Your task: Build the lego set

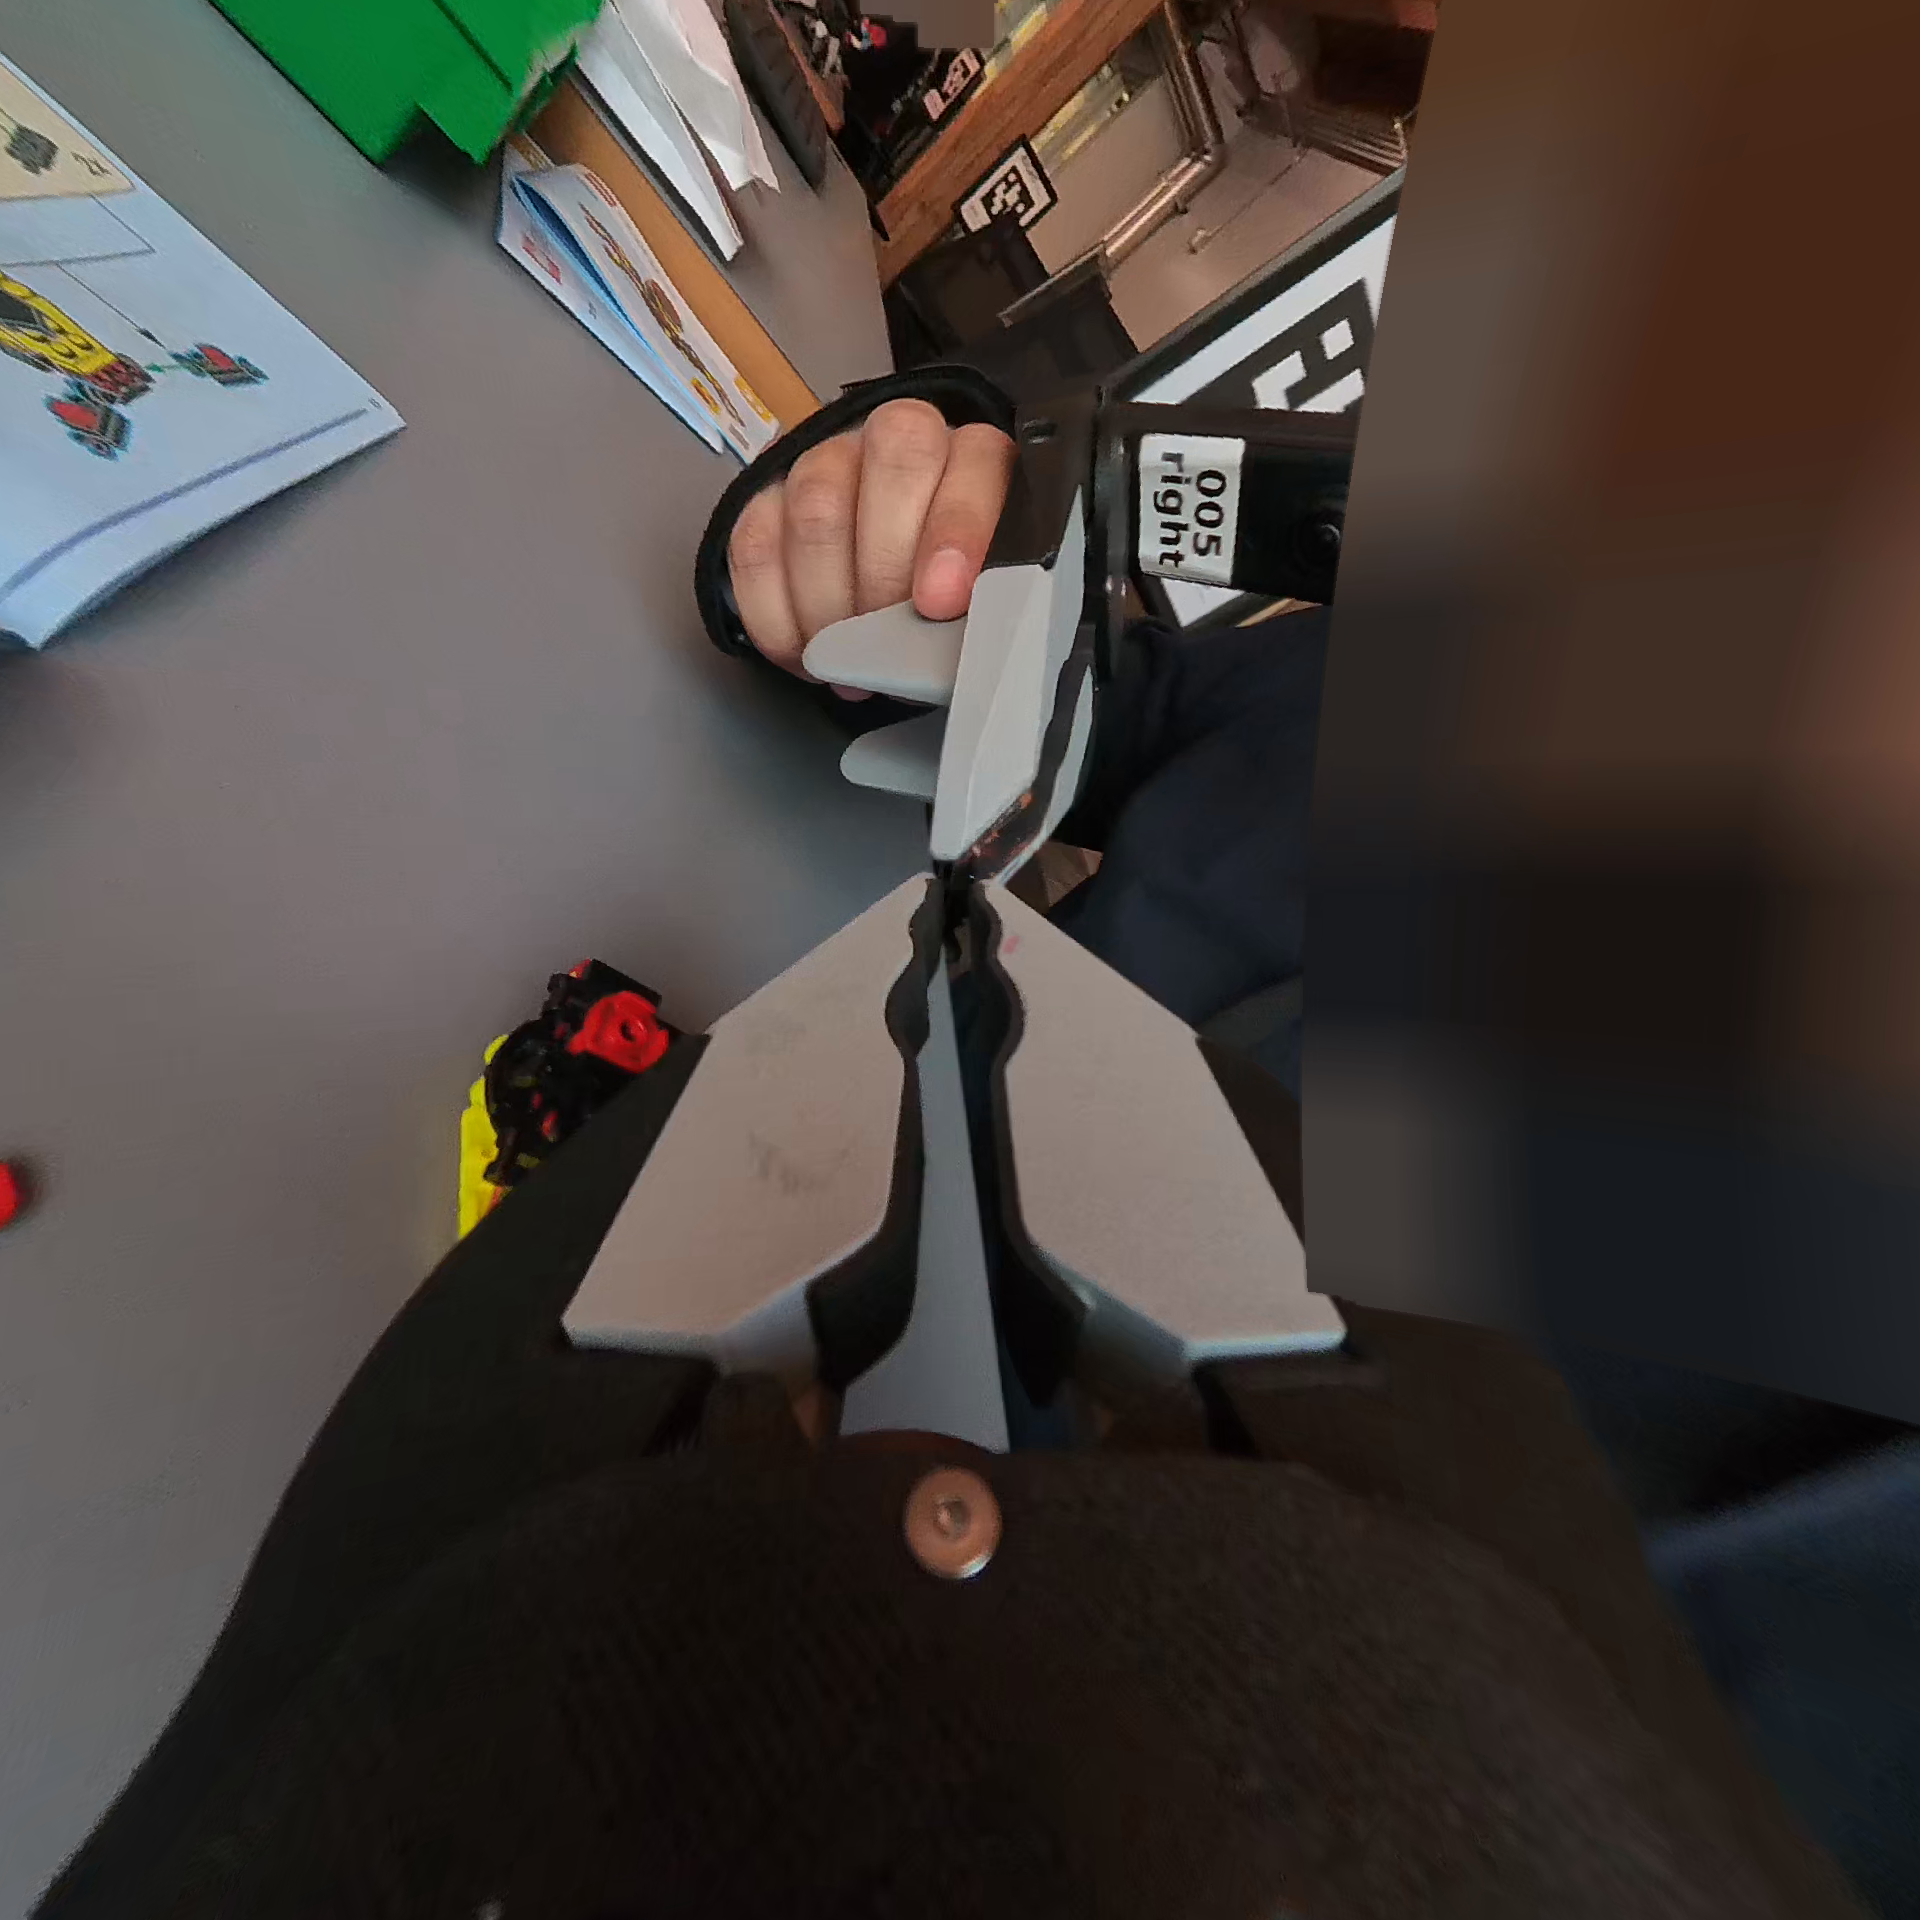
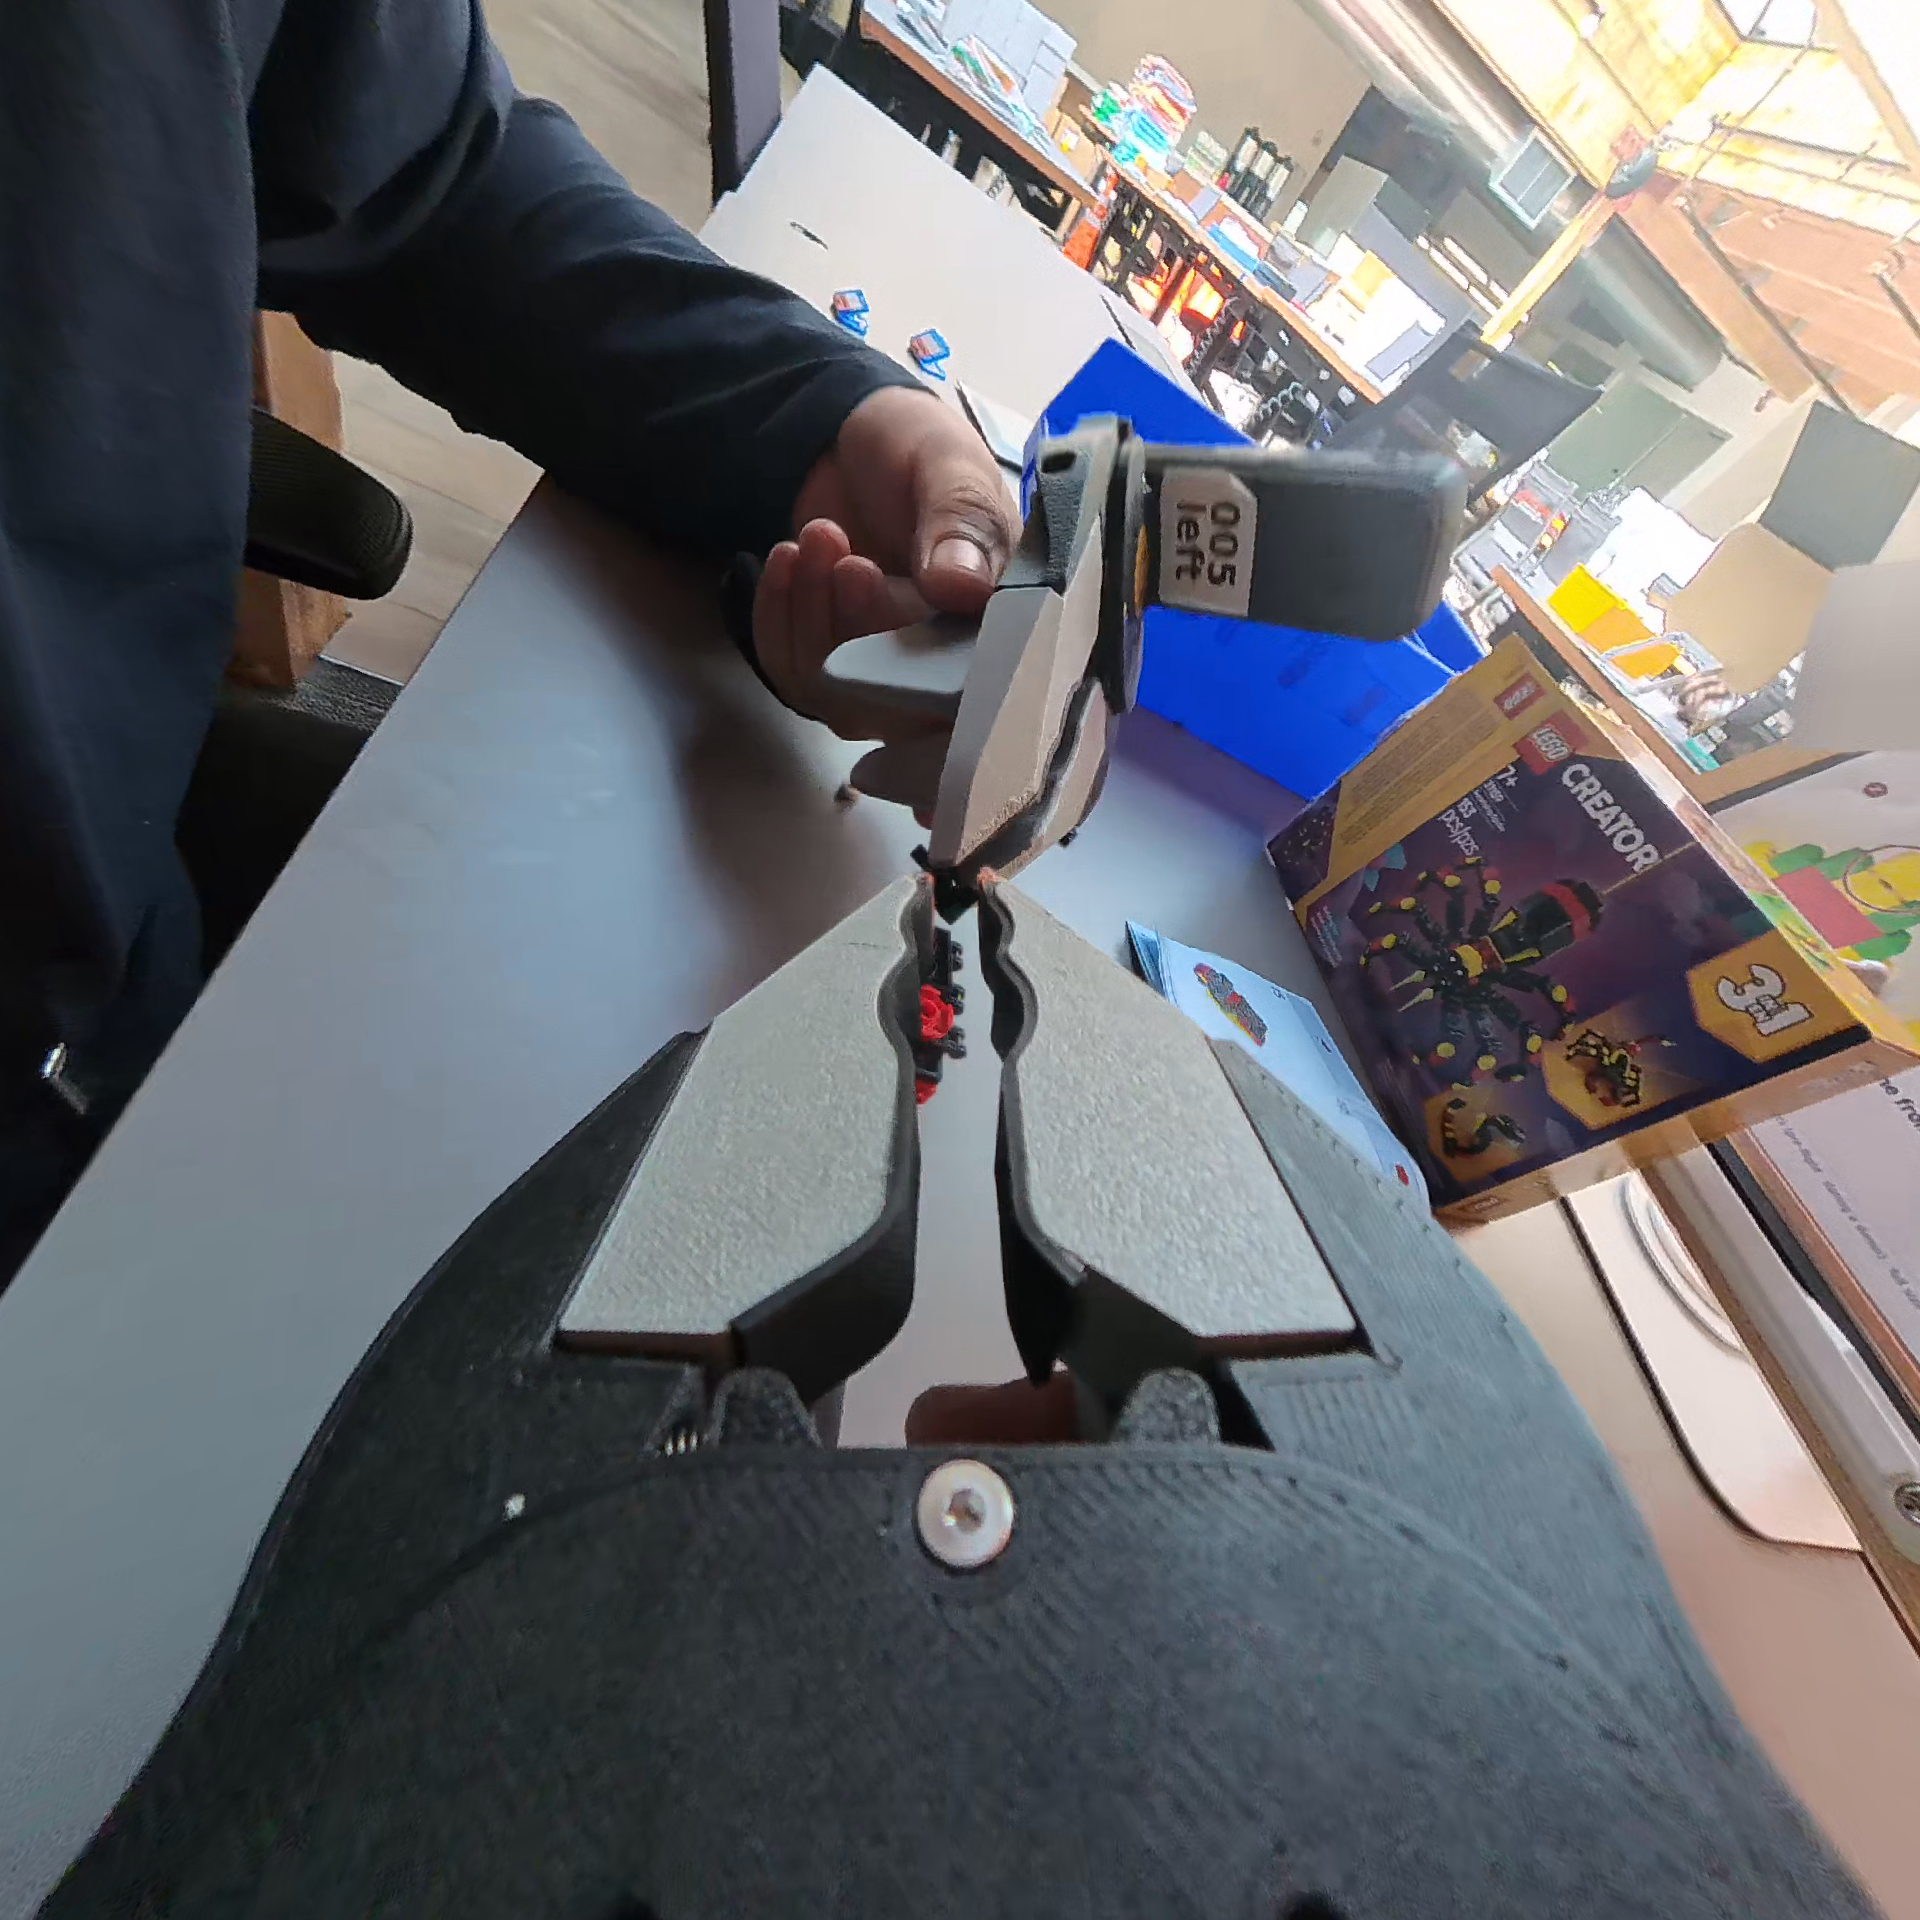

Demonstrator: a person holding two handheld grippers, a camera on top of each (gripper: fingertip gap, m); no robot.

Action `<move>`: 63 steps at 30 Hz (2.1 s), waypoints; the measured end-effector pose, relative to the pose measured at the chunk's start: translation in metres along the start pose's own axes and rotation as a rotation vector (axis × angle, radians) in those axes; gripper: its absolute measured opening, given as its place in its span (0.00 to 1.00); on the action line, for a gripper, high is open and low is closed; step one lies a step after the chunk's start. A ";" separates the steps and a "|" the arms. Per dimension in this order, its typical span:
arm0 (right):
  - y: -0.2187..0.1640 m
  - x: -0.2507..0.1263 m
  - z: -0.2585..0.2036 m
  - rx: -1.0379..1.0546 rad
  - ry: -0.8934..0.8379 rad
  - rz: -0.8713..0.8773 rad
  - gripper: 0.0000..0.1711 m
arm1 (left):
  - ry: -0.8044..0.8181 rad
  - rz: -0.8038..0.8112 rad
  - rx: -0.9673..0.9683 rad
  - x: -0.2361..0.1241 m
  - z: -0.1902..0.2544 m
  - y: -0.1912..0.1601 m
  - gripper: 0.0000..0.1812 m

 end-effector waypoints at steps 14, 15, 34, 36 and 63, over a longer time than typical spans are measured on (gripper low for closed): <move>-0.090 -0.007 0.032 0.740 0.062 -0.323 0.03 | 0.607 0.215 0.379 -0.058 -0.038 0.040 0.09; -0.093 -0.006 0.029 0.766 0.081 -0.346 0.03 | 0.645 0.186 0.392 -0.059 -0.043 0.038 0.09; -0.090 -0.016 0.032 0.711 0.068 -0.362 0.09 | 0.965 -0.020 0.550 -0.080 -0.086 0.027 0.11; -0.087 -0.018 0.029 0.660 0.101 -0.359 0.09 | 0.974 -0.016 0.552 -0.082 -0.087 0.028 0.11; -0.089 -0.014 0.021 0.426 0.141 -0.387 0.08 | 0.980 -0.038 0.555 -0.079 -0.091 0.025 0.10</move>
Point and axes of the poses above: each gripper's, where its closed fingertips meet, x out along the fingers, y out of its top, z = x × y across the jaws, the point moved 4 cm from there along -x, back along the fingers, and after that the axes turned 8 degrees about y, right-handed, at the moved point
